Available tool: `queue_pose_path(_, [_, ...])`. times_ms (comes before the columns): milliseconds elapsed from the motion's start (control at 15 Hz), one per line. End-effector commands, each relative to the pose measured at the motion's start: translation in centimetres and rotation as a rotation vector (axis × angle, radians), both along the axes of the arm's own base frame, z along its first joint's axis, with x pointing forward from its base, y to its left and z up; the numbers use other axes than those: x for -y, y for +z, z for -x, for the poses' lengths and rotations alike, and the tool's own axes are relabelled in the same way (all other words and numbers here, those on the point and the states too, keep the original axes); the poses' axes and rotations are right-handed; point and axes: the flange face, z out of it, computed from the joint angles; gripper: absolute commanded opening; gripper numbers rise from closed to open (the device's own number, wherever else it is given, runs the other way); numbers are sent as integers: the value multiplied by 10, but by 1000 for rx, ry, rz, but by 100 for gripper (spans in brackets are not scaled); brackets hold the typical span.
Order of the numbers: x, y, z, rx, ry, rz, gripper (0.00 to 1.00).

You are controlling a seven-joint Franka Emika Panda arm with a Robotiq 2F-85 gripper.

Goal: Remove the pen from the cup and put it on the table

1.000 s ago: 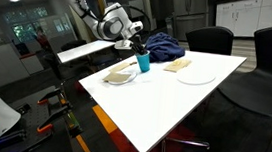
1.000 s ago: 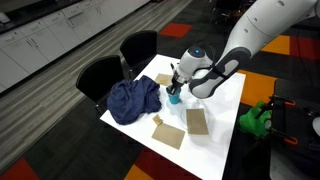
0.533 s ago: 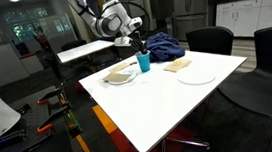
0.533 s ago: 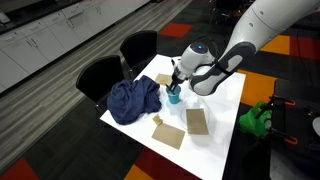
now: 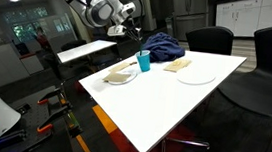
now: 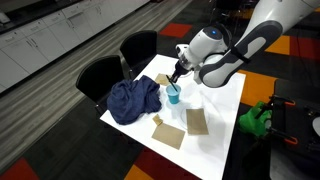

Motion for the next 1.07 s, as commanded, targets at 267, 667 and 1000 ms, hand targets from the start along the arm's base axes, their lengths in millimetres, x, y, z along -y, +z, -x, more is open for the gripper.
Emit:
queue_pose_path(267, [-6, 84, 54, 106, 18, -38, 3])
queue_pose_path(667, [-45, 127, 98, 61, 91, -75, 3])
queue_pose_path(1000, [-84, 140, 126, -59, 166, -138, 3])
